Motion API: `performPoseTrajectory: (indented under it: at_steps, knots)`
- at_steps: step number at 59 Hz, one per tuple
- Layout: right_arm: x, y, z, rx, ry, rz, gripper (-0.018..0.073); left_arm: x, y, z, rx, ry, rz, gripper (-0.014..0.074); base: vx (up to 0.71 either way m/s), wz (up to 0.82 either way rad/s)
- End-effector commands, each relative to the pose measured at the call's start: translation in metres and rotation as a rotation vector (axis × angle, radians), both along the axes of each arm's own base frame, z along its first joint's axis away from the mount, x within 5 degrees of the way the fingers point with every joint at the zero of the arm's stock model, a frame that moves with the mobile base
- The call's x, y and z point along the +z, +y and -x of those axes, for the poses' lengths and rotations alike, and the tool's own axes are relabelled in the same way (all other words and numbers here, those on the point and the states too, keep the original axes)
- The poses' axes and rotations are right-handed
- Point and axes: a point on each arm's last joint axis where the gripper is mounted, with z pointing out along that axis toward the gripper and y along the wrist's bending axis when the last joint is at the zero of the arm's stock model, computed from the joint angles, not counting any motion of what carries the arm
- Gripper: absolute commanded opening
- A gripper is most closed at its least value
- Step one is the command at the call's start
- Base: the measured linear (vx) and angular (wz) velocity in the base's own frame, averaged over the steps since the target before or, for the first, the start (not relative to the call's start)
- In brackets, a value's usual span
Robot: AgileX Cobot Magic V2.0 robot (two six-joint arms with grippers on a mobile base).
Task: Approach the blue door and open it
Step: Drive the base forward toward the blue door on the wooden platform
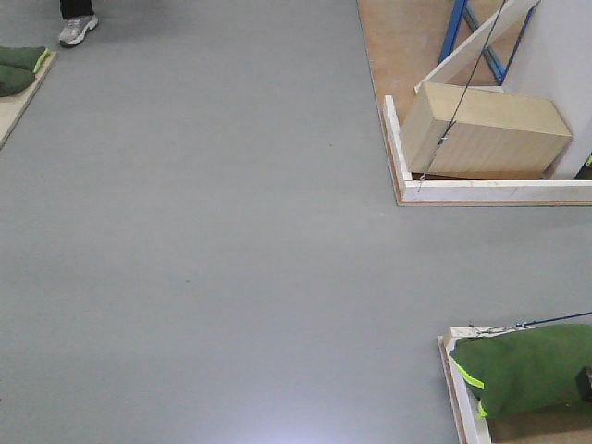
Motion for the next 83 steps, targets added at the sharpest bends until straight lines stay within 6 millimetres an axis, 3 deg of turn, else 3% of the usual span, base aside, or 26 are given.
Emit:
performPoseTrajectory:
  at_steps: [1, 83]
  knots:
    - [0.0016, 0.0002, -0.0003, 0.002, -0.077, 0.032, 0.0002, 0.0072, -0.0008, -0.0003, -0.011, -0.101, 0.006, 0.007, 0.04, 0.01]
    - [0.0016, 0.0016, -0.0005, 0.028, -0.078, 0.031, 0.0002, 0.0068, -0.0008, -0.0003, -0.011, -0.099, 0.006, 0.007, 0.17, 0.0]
